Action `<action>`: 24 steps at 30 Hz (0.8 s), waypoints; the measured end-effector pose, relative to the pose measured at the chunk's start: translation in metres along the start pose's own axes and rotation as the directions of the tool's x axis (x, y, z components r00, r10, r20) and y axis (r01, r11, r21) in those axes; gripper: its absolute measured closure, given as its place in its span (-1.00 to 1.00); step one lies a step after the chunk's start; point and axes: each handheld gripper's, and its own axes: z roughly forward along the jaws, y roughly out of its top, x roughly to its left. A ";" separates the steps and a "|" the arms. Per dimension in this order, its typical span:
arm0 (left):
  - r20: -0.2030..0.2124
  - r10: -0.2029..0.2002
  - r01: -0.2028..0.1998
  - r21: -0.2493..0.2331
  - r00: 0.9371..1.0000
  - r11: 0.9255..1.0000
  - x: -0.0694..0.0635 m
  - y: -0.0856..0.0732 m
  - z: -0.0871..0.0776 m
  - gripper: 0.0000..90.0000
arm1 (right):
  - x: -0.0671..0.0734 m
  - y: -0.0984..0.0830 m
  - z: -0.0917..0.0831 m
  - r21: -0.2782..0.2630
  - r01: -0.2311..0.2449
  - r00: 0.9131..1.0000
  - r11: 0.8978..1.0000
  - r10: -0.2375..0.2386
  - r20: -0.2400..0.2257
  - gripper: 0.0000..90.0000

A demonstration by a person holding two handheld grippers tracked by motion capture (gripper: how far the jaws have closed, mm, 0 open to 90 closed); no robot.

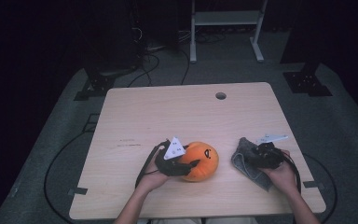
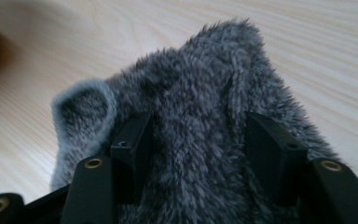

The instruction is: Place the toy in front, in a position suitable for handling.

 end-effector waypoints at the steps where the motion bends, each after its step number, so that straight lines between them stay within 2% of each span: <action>1: 0.001 -0.001 0.001 0.008 1.000 1.000 -0.001 -0.001 0.003 -0.11 | 0.003 -0.003 0.001 -0.016 0.016 1.000 1.000 -0.016 0.018 -0.03; 2: 0.002 -0.002 0.002 0.006 1.000 1.000 -0.002 -0.003 0.006 -0.12 | 0.004 -0.003 0.001 -0.018 0.020 0.999 1.000 -0.020 0.025 0.04; 3: 0.016 -0.017 0.017 -0.014 1.000 1.000 -0.003 -0.005 0.007 -0.19 | 0.007 -0.003 0.000 -0.018 0.026 0.999 1.000 -0.025 0.023 0.26; 4: 0.016 -0.017 0.017 -0.014 1.000 1.000 -0.003 -0.005 0.007 -0.29 | 0.007 -0.003 0.000 -0.018 0.026 0.999 1.000 -0.025 0.023 0.26; 5: 0.020 -0.025 0.025 -0.019 0.999 1.000 -0.003 -0.005 0.007 -0.29 | 0.008 -0.004 0.000 -0.024 0.031 0.999 0.999 -0.031 0.020 0.40; 6: 0.023 -0.036 0.037 -0.022 0.999 0.999 -0.003 -0.004 0.006 -0.44 | 0.009 -0.004 0.000 -0.026 0.028 0.999 0.999 -0.028 0.015 0.47; 7: 0.042 -0.045 0.047 -0.042 0.998 0.998 -0.001 -0.002 0.000 -0.62 | 0.008 -0.004 0.000 -0.025 0.023 1.000 0.999 -0.023 0.018 0.56; 8: 0.042 -0.045 0.047 -0.042 0.998 0.998 -0.001 -0.002 0.000 -0.67 | 0.008 -0.004 0.000 -0.025 0.023 1.000 0.999 -0.023 0.018 0.56; 9: 0.043 -0.043 0.046 -0.077 0.998 0.996 -0.001 -0.001 -0.008 -0.69 | 0.006 -0.004 0.000 -0.028 -0.004 1.000 1.000 0.004 0.009 0.60; 10: 0.043 -0.043 0.046 -0.077 0.998 0.996 -0.001 -0.001 -0.008 -0.72 | 0.006 -0.004 0.000 -0.028 -0.004 1.000 1.000 0.004 0.009 0.60; 12: 0.036 -0.021 0.024 -0.100 0.999 0.995 -0.003 -0.004 -0.017 -0.73 | 0.004 -0.004 0.000 -0.031 -0.013 1.000 0.999 0.013 -0.002 0.63; 13: 0.012 0.015 -0.014 -0.086 1.000 0.996 -0.006 -0.008 -0.020 -0.73 | 0.003 -0.004 -0.001 -0.031 -0.014 1.000 0.999 0.014 0.000 0.67; 14: 0.012 0.015 -0.014 -0.086 1.000 0.996 -0.006 -0.008 -0.020 -0.73 | 0.003 -0.004 -0.001 -0.031 -0.014 1.000 0.999 0.014 0.000 0.67; 15: -0.009 0.035 -0.035 -0.068 0.999 0.997 -0.006 -0.016 -0.022 -0.73 | 0.005 -0.004 -0.001 -0.029 -0.001 1.000 1.000 0.001 0.014 0.70; 16: -0.009 0.035 -0.035 -0.068 0.999 0.997 -0.006 -0.016 -0.022 -0.77 | 0.005 -0.004 -0.001 -0.029 -0.001 1.000 1.000 0.001 0.014 0.70; 17: 0.016 0.019 -0.017 -0.074 1.000 0.997 -0.005 -0.023 -0.022 -0.77 | 0.006 -0.003 -0.001 -0.025 0.001 1.000 1.000 0.000 0.022 0.71; 18: 0.018 0.015 -0.014 -0.067 1.000 0.998 -0.004 -0.026 -0.022 -0.78 | 0.007 -0.003 -0.001 -0.026 0.002 1.000 1.000 -0.001 0.027 0.72; 19: -0.003 0.020 -0.020 -0.046 1.000 0.999 -0.002 -0.031 -0.020 -0.74 | 0.008 -0.002 -0.005 -0.031 0.008 1.000 0.999 -0.008 0.021 0.73; 20: -0.002 0.024 -0.024 -0.042 1.000 0.999 -0.001 -0.034 -0.020 -0.74 | 0.008 -0.002 -0.005 -0.031 0.008 1.000 0.999 -0.008 0.021 0.73; 22: -0.005 0.026 -0.026 -0.048 1.000 0.998 0.001 -0.036 -0.020 -0.51 | 0.011 0.002 -0.013 -0.072 -0.001 1.000 0.997 0.000 -0.016 0.74; 24: -0.019 0.017 -0.018 -0.033 1.000 0.999 0.001 -0.036 -0.017 -0.34 | 0.022 0.009 -0.026 -0.148 0.000 0.996 0.989 -0.012 -0.083 0.74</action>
